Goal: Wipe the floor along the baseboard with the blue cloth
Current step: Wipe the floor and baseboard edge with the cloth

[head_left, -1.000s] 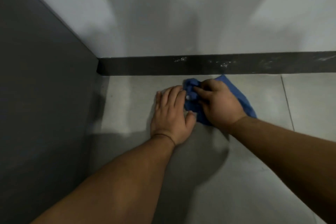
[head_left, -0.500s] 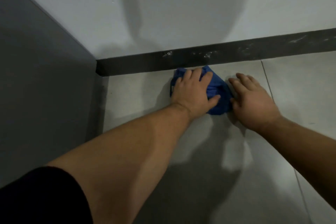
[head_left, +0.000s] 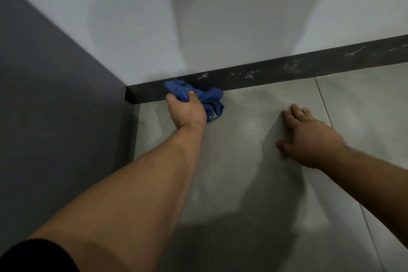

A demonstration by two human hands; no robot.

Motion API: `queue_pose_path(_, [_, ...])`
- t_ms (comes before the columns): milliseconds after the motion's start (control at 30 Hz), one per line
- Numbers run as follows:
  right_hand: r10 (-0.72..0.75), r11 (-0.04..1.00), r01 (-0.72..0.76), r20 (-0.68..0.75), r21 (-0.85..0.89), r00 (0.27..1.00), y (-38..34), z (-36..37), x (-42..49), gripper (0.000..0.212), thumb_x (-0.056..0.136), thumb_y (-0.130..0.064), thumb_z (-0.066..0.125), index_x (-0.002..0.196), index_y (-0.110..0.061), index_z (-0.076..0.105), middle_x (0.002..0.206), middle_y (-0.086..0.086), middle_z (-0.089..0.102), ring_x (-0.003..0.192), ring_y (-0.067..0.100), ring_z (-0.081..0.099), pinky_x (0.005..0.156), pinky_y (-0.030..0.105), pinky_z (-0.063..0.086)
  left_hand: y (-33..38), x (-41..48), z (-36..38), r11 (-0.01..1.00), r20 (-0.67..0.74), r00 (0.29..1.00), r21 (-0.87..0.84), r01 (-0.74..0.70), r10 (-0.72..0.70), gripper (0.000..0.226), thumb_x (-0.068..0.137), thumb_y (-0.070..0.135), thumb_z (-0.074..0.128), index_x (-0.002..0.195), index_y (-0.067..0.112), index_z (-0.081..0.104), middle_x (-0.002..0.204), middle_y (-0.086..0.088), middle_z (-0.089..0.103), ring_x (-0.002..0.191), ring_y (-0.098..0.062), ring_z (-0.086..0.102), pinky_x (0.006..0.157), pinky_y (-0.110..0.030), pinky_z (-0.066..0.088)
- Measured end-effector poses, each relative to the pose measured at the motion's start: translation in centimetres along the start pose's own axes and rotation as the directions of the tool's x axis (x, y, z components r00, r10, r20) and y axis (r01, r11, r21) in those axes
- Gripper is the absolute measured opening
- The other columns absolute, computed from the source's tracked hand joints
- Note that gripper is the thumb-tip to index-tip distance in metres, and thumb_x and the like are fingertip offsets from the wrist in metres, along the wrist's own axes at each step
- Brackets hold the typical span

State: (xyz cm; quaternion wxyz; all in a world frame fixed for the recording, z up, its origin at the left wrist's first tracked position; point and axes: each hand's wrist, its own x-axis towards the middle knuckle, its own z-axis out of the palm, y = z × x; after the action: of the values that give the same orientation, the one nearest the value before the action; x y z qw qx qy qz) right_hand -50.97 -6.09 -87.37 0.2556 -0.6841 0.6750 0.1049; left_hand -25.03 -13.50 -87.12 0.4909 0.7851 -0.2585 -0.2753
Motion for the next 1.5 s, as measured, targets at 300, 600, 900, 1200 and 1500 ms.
queue_pose_path(300, [-0.043,0.999,0.042,0.050,0.020,0.998,1.2,-2.7,-0.4,0.086,0.094,-0.053,0.063,0.163,-0.033,0.016,0.172,-0.009,0.008,0.153,0.023,0.029,0.119,0.046,0.033,3.2,-0.9,4.2,0.981,0.005,0.991,-0.142,0.129,-0.130,0.029,0.087,0.018,0.075,0.077,0.025,0.049,0.078,0.008,0.062,0.074,-0.015,0.064,0.084,-0.036,0.057])
queue_pose_path(600, [-0.001,0.991,-0.002,0.025,0.137,1.000,2.7,-4.5,-1.4,0.072,0.096,-0.049,0.063,0.159,-0.030,0.034,0.155,-0.001,0.050,0.134,0.025,0.054,0.112,0.043,0.044,3.3,-4.9,7.8,0.999,0.106,0.994,-0.025,0.042,-0.040,0.025,0.086,0.018,0.079,0.077,0.026,0.057,0.081,0.008,0.068,0.081,-0.015,0.069,0.081,-0.038,0.060])
queue_pose_path(900, [0.029,0.989,-0.006,-0.154,0.148,0.988,8.5,-4.5,-0.9,0.072,0.100,-0.043,0.058,0.162,-0.026,0.027,0.170,-0.001,0.023,0.156,0.023,0.019,0.125,0.045,0.025,3.1,-8.2,11.0,0.999,0.142,0.990,-0.044,-0.016,0.023,0.028,0.087,0.019,0.077,0.075,0.028,0.053,0.076,0.010,0.064,0.071,-0.004,0.063,0.059,-0.020,0.046])
queue_pose_path(1200, [0.066,0.991,-0.045,-0.164,0.125,0.984,11.5,-2.8,-0.1,0.083,0.095,-0.053,0.061,0.163,-0.025,0.021,0.172,0.000,0.013,0.157,0.025,0.013,0.125,0.049,0.019,2.7,-10.1,13.9,1.000,0.240,0.971,-0.003,-0.018,0.018,0.022,0.080,0.010,0.081,0.078,0.022,0.062,0.077,0.006,0.067,0.072,-0.009,0.066,0.059,-0.020,0.047])
queue_pose_path(1500, [0.060,0.992,-0.046,-0.121,0.115,0.991,12.4,-2.5,0.9,0.085,0.096,-0.054,0.059,0.164,-0.031,0.014,0.173,-0.004,0.006,0.158,0.022,0.007,0.126,0.049,0.015,3.2,-13.3,18.1,0.997,0.335,0.942,0.066,-0.051,0.026,0.021,0.081,0.024,0.085,0.073,0.020,0.066,0.074,0.006,0.069,0.074,-0.013,0.069,0.071,-0.027,0.055])
